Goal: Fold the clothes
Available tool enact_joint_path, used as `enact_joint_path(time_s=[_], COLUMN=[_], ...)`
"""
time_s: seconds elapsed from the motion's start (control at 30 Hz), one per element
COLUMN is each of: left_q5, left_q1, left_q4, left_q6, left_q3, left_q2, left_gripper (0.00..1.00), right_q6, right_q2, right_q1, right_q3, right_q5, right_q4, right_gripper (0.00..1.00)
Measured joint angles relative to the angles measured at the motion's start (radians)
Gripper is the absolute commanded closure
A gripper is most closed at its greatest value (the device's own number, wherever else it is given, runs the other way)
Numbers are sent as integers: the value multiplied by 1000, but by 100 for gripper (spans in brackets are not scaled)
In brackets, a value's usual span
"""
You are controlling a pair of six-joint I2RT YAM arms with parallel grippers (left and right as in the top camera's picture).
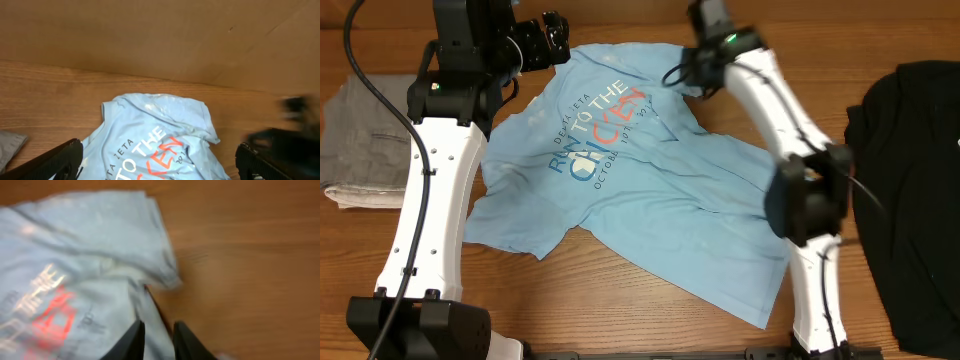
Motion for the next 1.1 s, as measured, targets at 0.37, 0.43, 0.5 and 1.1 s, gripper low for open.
enact_joint_path(time_s=[0.37,0.43,0.5,1.1], left_q5=[0,0,0,0], left_q1=[0,0,0,0], left_q4=[0,0,0,0], left_q6=[0,0,0,0], left_q3=[0,0,0,0], left_q2=[0,0,1,1], left_gripper=[0,0,0,0], right_q6=[141,143,149,93], right_q2=[-348,-325,-301,-280], right_q1=[-338,-382,-421,-673], right_q3=[36,-30,-116,-700], right_q5=[-51,-74,-92,-285], right_q4=[-545,-541,-534,-288], right_gripper=[72,78,80,58])
